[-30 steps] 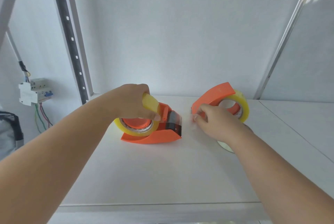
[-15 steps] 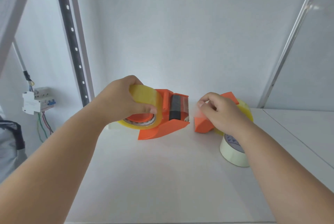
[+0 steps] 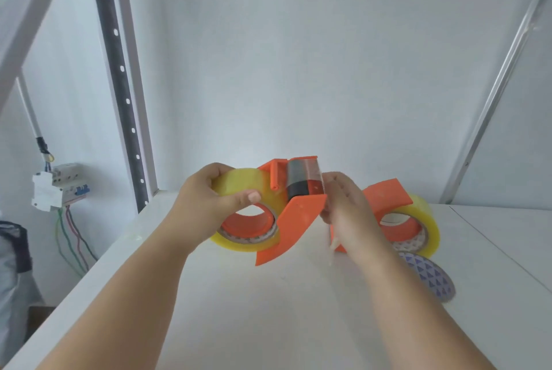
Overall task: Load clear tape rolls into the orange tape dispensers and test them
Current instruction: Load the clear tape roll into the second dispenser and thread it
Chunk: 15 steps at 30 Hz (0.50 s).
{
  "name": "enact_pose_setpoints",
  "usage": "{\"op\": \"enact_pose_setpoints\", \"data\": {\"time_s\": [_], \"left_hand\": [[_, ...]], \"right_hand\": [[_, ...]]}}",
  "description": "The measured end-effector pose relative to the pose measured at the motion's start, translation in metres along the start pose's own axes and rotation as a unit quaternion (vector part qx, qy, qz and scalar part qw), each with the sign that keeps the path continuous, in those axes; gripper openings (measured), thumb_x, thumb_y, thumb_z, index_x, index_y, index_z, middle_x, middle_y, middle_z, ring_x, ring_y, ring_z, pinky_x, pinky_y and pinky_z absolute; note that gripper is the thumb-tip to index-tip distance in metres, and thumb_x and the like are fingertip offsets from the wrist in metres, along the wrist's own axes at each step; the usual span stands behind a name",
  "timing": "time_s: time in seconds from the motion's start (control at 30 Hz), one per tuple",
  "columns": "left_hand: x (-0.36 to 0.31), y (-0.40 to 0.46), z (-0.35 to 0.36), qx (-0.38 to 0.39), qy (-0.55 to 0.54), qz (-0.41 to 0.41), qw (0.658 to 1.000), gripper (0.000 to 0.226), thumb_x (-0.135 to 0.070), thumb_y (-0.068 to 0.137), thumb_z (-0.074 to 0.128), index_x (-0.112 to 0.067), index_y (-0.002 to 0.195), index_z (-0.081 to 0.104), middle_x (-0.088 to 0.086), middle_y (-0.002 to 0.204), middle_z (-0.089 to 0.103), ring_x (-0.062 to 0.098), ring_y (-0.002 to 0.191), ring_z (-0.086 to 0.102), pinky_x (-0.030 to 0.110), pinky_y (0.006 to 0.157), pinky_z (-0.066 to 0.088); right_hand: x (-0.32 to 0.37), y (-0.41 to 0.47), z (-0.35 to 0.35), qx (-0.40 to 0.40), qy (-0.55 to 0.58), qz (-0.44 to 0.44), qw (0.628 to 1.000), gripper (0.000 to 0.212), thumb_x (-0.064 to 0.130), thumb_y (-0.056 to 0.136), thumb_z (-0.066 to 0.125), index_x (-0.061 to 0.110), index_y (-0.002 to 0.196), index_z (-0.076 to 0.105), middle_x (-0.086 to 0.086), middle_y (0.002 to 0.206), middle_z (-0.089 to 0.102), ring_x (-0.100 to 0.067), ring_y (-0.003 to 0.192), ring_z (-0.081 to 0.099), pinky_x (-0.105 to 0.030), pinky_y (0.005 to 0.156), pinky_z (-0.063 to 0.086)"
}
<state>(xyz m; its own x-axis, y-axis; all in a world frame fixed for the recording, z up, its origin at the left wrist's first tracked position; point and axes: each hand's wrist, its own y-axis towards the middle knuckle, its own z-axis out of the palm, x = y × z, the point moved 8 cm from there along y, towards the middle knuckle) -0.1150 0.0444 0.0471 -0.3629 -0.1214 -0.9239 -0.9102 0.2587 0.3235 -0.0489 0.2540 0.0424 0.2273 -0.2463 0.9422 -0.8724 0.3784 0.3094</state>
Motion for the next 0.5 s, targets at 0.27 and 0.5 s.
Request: {"op": "enact_pose_setpoints", "data": {"time_s": [0.27, 0.5], "left_hand": [[0.023, 0.005, 0.019, 0.001, -0.157, -0.033, 0.987, 0.056, -0.055, 0.044, 0.071, -0.013, 0.079, 0.06, -0.003, 0.064, 0.06, 0.014, 0.06, 0.055, 0.031, 0.066, 0.046], [0.041, -0.002, 0.04, 0.013, -0.209, -0.086, 0.974, 0.072, -0.061, 0.049, 0.068, -0.006, 0.094, 0.064, -0.005, 0.068, 0.063, 0.01, 0.061, 0.056, 0.037, 0.075, 0.049]], "right_hand": [[0.0, 0.002, 0.019, -0.073, 0.083, 0.045, 0.993, 0.037, 0.039, 0.098, 0.04, 0.011, 0.078, 0.055, 0.003, 0.065, 0.054, -0.012, 0.059, 0.05, -0.019, 0.051, 0.041], [-0.011, -0.01, 0.014, -0.136, 0.187, 0.025, 0.973, 0.01, 0.026, 0.096, 0.049, 0.02, 0.091, 0.055, -0.004, 0.08, 0.056, -0.018, 0.068, 0.05, -0.034, 0.065, 0.041]]}}
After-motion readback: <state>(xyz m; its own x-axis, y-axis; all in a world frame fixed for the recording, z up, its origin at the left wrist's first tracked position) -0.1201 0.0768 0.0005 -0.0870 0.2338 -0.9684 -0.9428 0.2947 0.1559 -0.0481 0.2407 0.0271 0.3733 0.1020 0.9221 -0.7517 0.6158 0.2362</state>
